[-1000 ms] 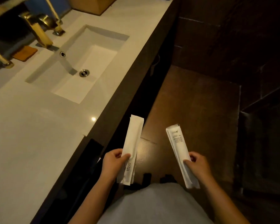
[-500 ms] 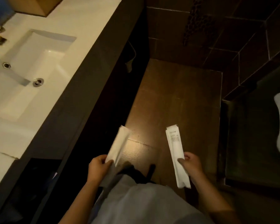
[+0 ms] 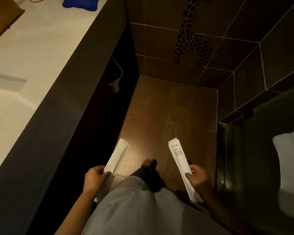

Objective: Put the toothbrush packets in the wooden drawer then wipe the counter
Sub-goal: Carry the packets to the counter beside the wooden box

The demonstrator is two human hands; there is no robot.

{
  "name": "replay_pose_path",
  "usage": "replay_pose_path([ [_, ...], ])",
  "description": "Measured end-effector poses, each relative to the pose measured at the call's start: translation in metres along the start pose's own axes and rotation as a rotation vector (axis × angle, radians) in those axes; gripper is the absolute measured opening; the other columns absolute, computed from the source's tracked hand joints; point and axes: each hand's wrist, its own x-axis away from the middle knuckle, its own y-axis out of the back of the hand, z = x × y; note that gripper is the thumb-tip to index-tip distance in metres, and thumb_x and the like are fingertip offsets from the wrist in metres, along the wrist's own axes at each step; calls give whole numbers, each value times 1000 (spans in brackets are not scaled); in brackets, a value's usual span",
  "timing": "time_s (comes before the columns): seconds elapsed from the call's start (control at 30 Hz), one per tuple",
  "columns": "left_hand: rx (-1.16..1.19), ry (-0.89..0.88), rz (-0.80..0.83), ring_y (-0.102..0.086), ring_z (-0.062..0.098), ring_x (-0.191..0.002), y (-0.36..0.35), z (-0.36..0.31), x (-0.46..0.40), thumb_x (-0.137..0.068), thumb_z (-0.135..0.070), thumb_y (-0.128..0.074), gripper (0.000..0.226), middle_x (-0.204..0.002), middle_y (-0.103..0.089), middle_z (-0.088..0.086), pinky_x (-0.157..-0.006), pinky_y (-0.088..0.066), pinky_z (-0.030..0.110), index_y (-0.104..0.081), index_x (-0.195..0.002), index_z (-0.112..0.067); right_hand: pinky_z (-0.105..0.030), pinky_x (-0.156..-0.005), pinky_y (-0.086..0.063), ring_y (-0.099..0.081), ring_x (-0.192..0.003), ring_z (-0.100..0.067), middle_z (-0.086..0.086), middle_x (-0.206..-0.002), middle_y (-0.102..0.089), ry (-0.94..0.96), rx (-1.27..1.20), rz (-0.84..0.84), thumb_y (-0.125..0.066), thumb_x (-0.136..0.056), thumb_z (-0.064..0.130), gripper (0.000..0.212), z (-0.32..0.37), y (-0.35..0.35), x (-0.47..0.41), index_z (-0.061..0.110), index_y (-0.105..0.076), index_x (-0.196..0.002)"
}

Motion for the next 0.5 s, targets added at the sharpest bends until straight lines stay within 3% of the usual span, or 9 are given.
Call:
replay_pose_path([
  [0.1,-24,-90,32,-48,17,-59,1,-74,-45,-82,-13,-67,9,-63,-53,4,-58,-34,29,-67,-82,-3,-35,-83,-51,-62,-100,-34,-19,-112,-66,37,79,-59,-63,-82,5,26,25,30,-36,0,-62,-107],
  [0.23,18,-164,8,-51,16,-59,6,-165,-95,-82,-15,-67,6,-65,-57,6,-59,-42,31,-65,-79,-10,-34,-87,-47,-58,-107,-35,-21,-116,-62,48,167,-85,-60,-85,4,29,68,71,-93,-3,-58,-113],
  [0.37,106,-149,-64,-63,26,-75,3,-228,-126,-84,-18,-65,10,-81,-66,10,-71,-51,40,-68,-88,-10,-39,-93,-48,-58,-110,-35,-21,-120,-62,125,233,-59,-60,-87,8,30,106,104,-157,-2,-57,-114],
  [0.5,125,-67,-113,-61,29,-72,-15,-267,-148,-84,-17,-64,9,-80,-66,20,-68,-49,38,-67,-84,-7,-40,-89,-50,-61,-105,-33,-17,-114,-64,189,228,35,-60,-86,9,21,166,142,-229,3,-61,-107],
])
